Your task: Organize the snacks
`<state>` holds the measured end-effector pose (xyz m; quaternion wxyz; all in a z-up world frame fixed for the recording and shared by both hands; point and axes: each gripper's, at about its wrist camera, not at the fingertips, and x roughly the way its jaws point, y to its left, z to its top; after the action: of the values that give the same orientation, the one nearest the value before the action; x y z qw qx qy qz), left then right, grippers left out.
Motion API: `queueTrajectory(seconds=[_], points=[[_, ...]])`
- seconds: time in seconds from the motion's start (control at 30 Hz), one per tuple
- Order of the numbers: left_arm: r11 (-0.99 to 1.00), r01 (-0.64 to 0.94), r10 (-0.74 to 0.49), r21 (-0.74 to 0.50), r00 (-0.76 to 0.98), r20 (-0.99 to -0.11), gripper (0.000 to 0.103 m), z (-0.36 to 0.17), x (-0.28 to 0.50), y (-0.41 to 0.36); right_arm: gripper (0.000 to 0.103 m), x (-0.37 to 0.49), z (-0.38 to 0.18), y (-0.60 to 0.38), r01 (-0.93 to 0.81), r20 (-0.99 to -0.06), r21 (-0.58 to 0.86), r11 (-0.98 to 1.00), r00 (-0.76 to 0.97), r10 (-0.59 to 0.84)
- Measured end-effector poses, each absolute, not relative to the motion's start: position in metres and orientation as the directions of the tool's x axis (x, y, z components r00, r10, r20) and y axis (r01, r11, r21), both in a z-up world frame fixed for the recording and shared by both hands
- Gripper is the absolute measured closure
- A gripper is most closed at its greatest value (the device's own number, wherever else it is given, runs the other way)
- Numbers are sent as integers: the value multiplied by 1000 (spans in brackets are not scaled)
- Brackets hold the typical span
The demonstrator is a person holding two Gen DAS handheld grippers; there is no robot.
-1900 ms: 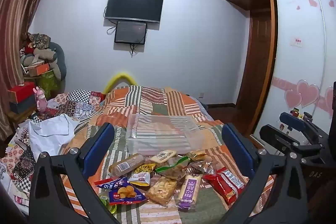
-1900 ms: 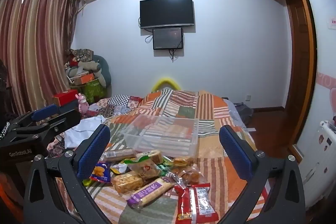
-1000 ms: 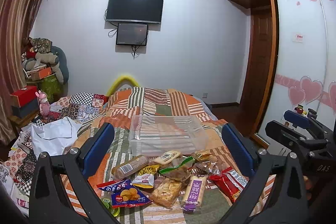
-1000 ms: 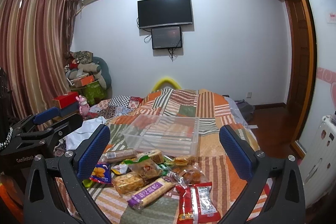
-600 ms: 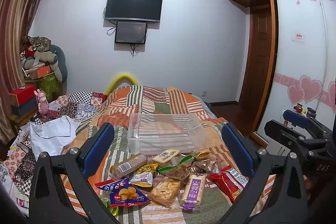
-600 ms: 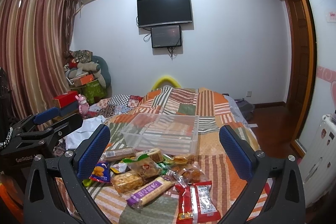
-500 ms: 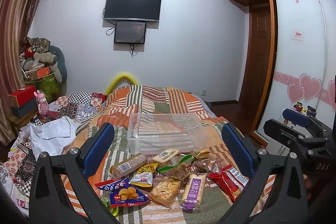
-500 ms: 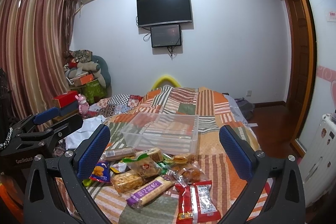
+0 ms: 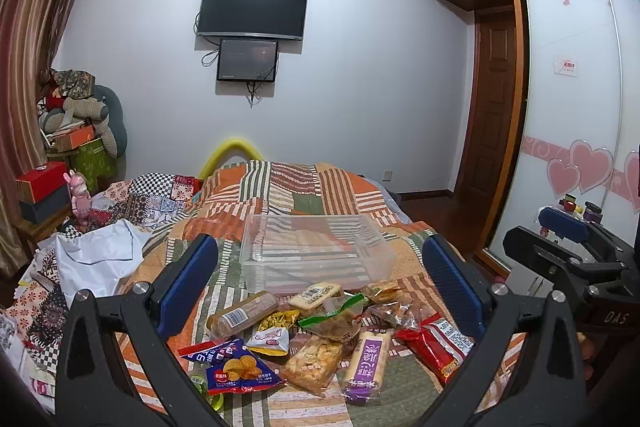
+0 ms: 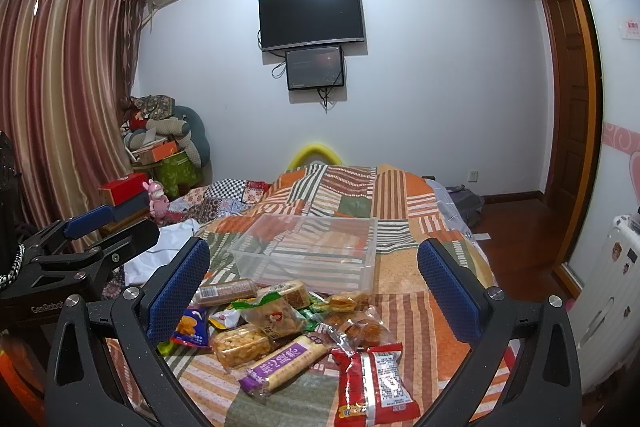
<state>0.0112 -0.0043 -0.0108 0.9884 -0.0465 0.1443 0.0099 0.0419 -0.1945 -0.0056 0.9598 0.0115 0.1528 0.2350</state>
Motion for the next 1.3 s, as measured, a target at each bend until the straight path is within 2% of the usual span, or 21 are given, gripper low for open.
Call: queueTrajectory(seconds=[0.9, 1.23, 1.3], points=[[996, -44, 19, -81, 958, -287, 0, -8, 13, -2, 0, 46, -5, -194, -450, -301, 107, 887, 835, 460], [995, -53, 22, -86, 943, -331, 0, -20, 24, 18, 0, 62, -18, -200, -456, -366, 102, 884, 810, 459], [994, -57, 23, -90, 938, -347, 6, -24, 28, 25, 0, 68, -23, -203, -451, -389, 106, 886, 801, 455]])
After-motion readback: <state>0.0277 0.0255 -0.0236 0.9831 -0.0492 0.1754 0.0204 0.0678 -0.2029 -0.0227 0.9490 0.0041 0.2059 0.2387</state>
